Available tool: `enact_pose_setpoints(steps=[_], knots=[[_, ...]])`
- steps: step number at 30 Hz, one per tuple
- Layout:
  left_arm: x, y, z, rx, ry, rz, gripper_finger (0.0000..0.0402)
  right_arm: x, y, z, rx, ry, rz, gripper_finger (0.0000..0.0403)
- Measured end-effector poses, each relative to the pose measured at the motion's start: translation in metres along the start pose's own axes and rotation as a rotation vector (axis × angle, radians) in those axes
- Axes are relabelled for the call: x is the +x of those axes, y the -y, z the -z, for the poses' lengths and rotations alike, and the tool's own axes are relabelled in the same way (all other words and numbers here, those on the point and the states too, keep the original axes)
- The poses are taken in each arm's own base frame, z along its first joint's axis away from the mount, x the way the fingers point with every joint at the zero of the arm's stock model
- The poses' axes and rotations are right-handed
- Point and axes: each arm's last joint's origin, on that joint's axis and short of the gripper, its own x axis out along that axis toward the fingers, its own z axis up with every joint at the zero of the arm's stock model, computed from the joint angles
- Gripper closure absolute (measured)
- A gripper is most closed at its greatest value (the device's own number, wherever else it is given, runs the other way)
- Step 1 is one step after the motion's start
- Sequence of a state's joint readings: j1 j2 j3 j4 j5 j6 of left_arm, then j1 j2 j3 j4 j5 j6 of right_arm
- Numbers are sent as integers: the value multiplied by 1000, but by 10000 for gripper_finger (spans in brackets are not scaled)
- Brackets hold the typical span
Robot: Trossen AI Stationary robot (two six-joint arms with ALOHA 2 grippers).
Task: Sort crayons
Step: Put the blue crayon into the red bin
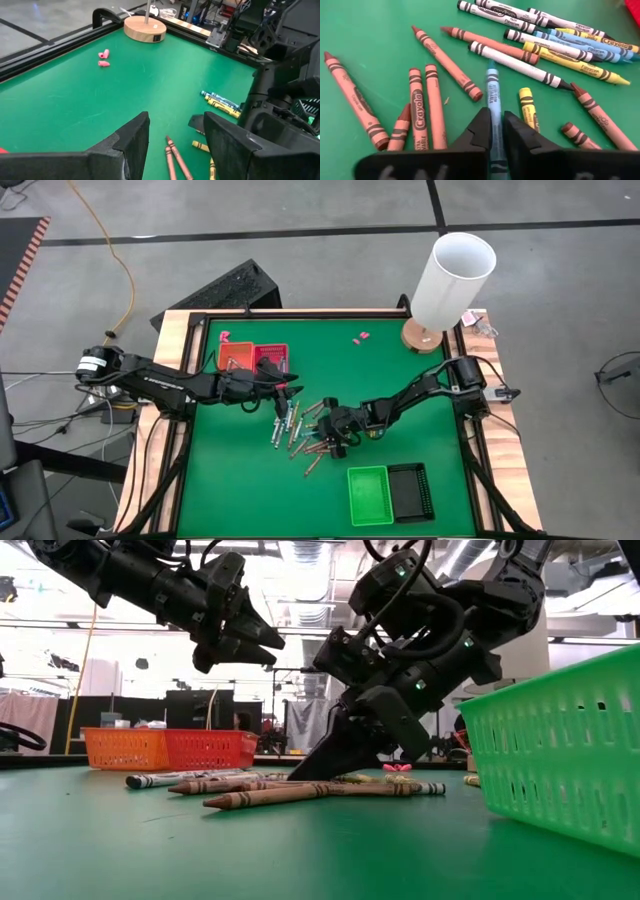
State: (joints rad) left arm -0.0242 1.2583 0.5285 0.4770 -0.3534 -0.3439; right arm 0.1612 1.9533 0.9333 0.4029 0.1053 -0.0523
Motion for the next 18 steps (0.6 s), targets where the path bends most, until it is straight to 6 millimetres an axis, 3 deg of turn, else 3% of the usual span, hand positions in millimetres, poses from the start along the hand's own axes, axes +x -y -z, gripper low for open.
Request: enact_pose_setpoints(steps=[4,18], knots=[[0,0,-1,-3,8,3,226,0,0,0,13,2,11,394],[-17,5,-30,-28,190,85,226,-7,12,-15,84,116,104,399]])
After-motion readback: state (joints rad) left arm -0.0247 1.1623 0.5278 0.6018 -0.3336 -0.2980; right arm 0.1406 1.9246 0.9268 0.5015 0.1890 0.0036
